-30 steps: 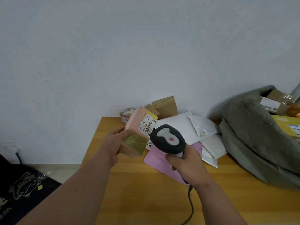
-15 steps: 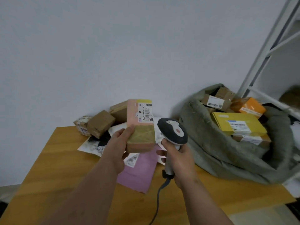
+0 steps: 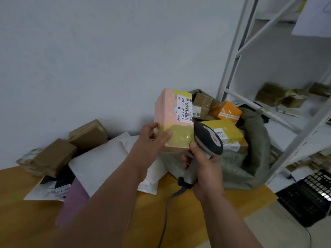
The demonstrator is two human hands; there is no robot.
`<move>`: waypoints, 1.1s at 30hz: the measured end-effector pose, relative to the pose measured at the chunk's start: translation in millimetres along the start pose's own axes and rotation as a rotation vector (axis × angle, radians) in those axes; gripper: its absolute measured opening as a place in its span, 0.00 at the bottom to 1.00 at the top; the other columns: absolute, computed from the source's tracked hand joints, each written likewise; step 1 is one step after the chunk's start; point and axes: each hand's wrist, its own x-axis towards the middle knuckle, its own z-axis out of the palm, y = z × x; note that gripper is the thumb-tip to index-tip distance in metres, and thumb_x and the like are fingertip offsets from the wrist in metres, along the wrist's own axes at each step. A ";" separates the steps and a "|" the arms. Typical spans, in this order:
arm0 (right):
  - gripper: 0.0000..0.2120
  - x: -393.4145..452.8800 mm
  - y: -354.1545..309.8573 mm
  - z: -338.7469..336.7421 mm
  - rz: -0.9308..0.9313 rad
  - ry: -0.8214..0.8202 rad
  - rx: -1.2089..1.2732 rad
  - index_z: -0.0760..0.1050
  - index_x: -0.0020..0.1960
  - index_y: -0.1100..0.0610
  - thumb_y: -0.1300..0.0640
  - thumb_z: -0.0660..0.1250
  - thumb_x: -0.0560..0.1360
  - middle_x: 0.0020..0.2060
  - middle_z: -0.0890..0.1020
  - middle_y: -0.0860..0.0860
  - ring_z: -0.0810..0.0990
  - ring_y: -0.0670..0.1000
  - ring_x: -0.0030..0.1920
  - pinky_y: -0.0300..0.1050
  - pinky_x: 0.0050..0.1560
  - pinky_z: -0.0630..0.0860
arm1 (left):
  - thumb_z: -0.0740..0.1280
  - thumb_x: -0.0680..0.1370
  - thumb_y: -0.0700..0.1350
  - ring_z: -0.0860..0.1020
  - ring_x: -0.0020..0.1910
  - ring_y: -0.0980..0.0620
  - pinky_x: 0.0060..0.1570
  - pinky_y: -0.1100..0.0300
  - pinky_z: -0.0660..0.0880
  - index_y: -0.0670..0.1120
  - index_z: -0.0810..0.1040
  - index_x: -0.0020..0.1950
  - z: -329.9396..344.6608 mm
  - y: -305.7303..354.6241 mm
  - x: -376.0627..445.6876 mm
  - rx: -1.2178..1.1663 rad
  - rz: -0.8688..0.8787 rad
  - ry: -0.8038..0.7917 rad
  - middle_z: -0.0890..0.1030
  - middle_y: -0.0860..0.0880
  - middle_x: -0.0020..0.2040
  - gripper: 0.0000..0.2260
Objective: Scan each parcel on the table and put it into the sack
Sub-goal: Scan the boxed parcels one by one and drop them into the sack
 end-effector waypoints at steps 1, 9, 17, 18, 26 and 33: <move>0.15 4.1 -4.5 -3.1 0.002 0.038 0.030 0.78 0.62 0.60 0.59 0.71 0.77 0.45 0.84 0.59 0.82 0.55 0.40 0.46 0.36 0.77 | 0.69 0.75 0.56 0.77 0.56 0.56 0.49 0.62 0.73 0.56 0.67 0.67 6.1 1.6 5.1 0.035 0.017 -0.032 0.77 0.54 0.60 0.23; 0.08 30.7 -24.2 -36.9 -0.013 0.237 0.110 0.77 0.55 0.53 0.60 0.71 0.76 0.44 0.84 0.59 0.83 0.55 0.39 0.52 0.44 0.79 | 0.73 0.74 0.52 0.74 0.51 0.65 0.46 0.69 0.72 0.55 0.64 0.74 58.6 13.0 29.9 0.257 0.133 -0.192 0.72 0.65 0.54 0.31; 0.10 104.6 -53.4 -58.6 0.021 0.218 0.079 0.76 0.58 0.57 0.58 0.70 0.78 0.43 0.85 0.58 0.85 0.55 0.40 0.49 0.41 0.80 | 0.74 0.69 0.61 0.72 0.60 0.53 0.57 0.57 0.70 0.51 0.67 0.71 111.2 29.9 100.7 0.585 0.254 0.090 0.70 0.54 0.62 0.35; 0.11 113.6 -55.6 -62.5 0.031 0.214 0.071 0.75 0.59 0.56 0.57 0.70 0.78 0.45 0.85 0.58 0.85 0.55 0.41 0.49 0.41 0.80 | 0.74 0.69 0.61 0.71 0.62 0.50 0.59 0.55 0.70 0.50 0.68 0.70 118.1 28.5 112.0 0.647 0.255 0.128 0.70 0.52 0.63 0.35; 0.15 161.5 -47.4 -81.3 0.104 0.180 0.014 0.76 0.62 0.57 0.55 0.70 0.78 0.47 0.86 0.56 0.87 0.53 0.44 0.45 0.39 0.81 | 0.56 0.81 0.59 0.54 0.76 0.43 0.74 0.46 0.53 0.57 0.67 0.73 143.0 -5.6 143.0 1.032 0.063 -0.023 0.58 0.47 0.78 0.21; 0.13 169.6 -43.3 -71.2 0.128 0.120 -0.036 0.77 0.60 0.52 0.52 0.71 0.77 0.47 0.86 0.55 0.87 0.55 0.44 0.48 0.42 0.82 | 0.57 0.80 0.60 0.55 0.76 0.47 0.72 0.45 0.52 0.63 0.62 0.75 134.5 -3.1 135.5 1.091 0.026 0.129 0.57 0.54 0.78 0.22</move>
